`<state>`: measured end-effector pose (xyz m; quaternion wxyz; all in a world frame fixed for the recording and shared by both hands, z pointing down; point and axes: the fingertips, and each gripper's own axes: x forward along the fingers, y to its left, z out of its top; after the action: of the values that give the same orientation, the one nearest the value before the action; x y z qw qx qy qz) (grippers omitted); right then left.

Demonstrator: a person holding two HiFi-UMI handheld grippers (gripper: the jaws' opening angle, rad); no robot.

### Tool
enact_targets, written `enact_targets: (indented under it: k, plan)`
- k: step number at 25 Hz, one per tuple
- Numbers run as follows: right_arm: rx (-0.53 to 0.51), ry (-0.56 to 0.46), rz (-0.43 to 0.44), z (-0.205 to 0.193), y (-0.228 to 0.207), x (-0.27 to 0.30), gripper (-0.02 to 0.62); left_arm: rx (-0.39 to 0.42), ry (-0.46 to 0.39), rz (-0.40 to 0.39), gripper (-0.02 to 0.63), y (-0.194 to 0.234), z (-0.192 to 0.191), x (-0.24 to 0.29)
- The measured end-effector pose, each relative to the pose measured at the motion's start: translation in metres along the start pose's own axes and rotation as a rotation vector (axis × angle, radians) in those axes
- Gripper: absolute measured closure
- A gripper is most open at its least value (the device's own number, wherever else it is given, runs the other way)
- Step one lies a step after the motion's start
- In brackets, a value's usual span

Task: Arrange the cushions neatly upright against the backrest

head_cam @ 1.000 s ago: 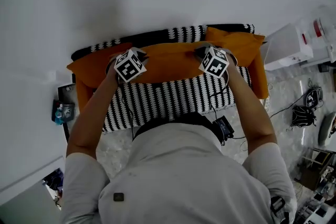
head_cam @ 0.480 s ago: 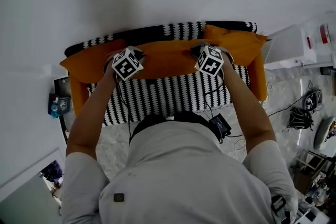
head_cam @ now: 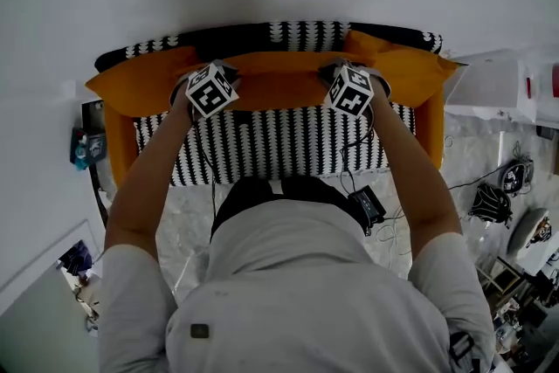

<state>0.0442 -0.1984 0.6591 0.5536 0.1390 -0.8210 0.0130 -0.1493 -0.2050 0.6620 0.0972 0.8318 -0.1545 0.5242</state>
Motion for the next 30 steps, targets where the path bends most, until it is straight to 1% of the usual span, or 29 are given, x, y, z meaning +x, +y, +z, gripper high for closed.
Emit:
enact_targets:
  k: [7, 10, 15, 19, 22, 25, 30]
  plan:
    - [0.004, 0.016, 0.039, -0.015, -0.029, 0.045, 0.558, -0.026, 0.036, -0.022, 0.574, 0.033, -0.003, 0.042]
    - [0.004, 0.027, 0.063, -0.018, -0.033, 0.069, 0.558, -0.040, 0.058, -0.035, 0.574, 0.045, -0.012, 0.060]
    - [0.010, 0.043, 0.076, -0.027, -0.046, 0.102, 0.558, -0.068, 0.082, -0.058, 0.574, 0.058, -0.021, 0.091]
    - [0.007, 0.048, 0.100, -0.025, -0.050, 0.124, 0.560, -0.091, 0.107, -0.080, 0.574, 0.066, -0.042, 0.118]
    - [0.000, 0.054, 0.109, -0.021, -0.052, 0.139, 0.561, -0.119, 0.108, -0.080, 0.574, 0.076, -0.055, 0.134]
    - [0.011, 0.064, 0.115, -0.024, -0.056, 0.154, 0.561, -0.130, 0.110, -0.086, 0.574, 0.083, -0.060, 0.147]
    - [0.063, 0.087, 0.114, -0.042, -0.056, 0.180, 0.561, -0.144, 0.108, -0.089, 0.569, 0.087, -0.059, 0.165]
